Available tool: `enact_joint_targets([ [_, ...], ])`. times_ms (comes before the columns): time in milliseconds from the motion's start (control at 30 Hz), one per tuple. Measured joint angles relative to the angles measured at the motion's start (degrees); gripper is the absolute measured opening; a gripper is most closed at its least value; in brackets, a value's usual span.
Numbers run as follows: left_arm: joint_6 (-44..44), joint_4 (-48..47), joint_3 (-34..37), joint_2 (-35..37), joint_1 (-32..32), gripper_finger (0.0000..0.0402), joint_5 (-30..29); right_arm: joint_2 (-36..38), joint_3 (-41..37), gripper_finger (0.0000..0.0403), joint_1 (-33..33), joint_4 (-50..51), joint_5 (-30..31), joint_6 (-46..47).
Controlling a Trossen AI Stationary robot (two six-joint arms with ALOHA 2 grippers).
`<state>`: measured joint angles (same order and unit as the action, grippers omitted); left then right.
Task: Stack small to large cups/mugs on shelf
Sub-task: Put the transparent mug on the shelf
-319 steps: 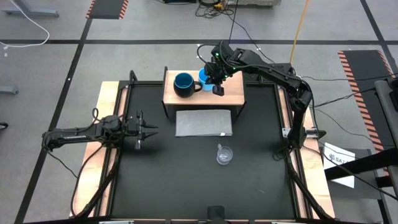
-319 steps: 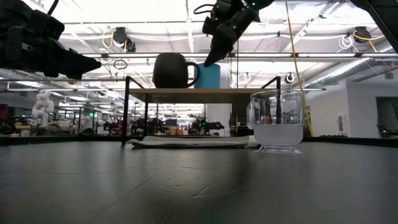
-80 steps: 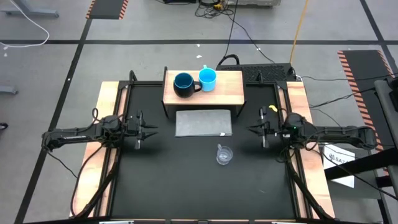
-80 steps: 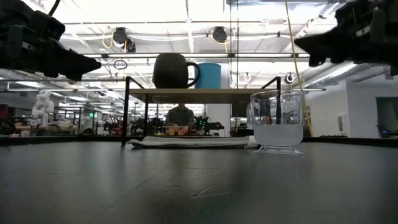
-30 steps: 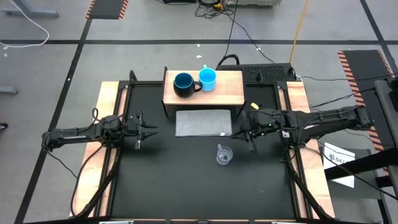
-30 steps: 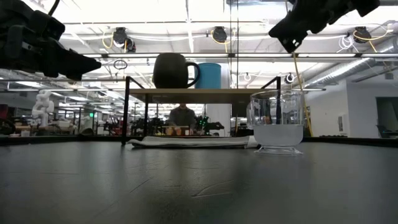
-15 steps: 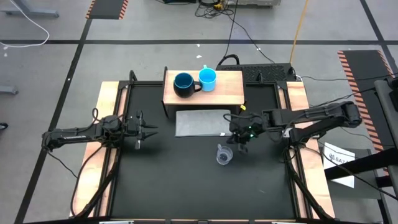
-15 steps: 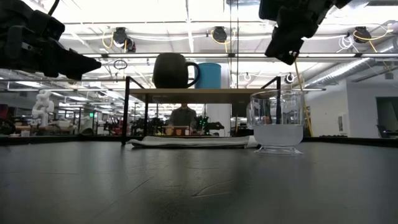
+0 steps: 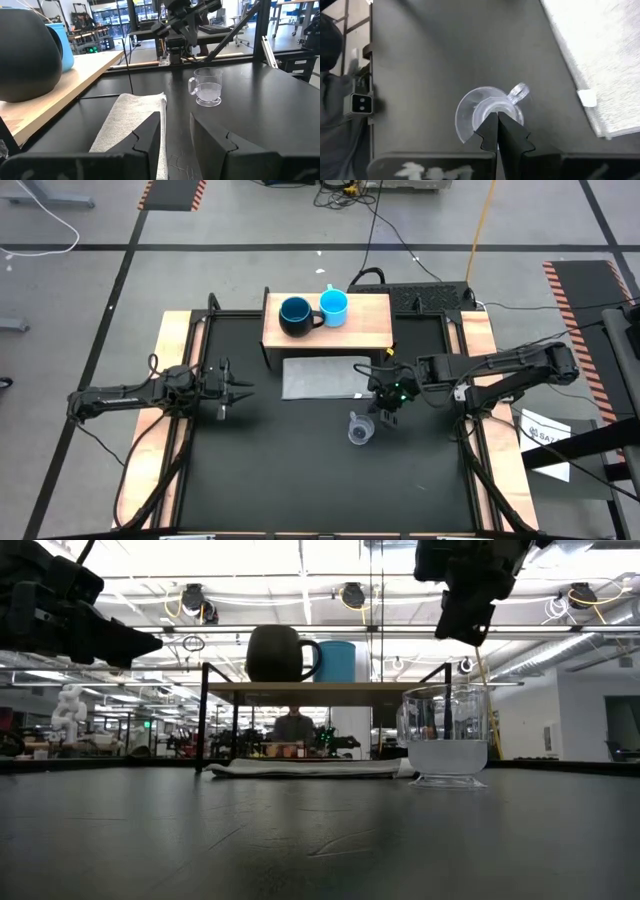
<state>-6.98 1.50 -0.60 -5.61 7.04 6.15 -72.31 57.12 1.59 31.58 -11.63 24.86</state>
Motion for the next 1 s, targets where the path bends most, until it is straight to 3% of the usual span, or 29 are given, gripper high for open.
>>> enact_joint_targets([
  [600, 0.04, 0.0, 0.0, 0.0, -0.01, 0.0108, -0.02, -4.31, 0.0, 0.0006, 0.28, -2.3, -8.18, -1.63],
  [767, -0.02, 0.0, 0.0, 0.0, 0.0, 0.0108, 0.0, -4.31, 0.0, 0.0043, 0.28, -4.69, -8.04, -1.22],
  [1000, -0.1, 0.0, 0.0, 0.0, -0.01, 0.0108, 0.02, -4.31, 0.0, 0.0133, 0.26, -3.4, -6.37, 0.01],
])
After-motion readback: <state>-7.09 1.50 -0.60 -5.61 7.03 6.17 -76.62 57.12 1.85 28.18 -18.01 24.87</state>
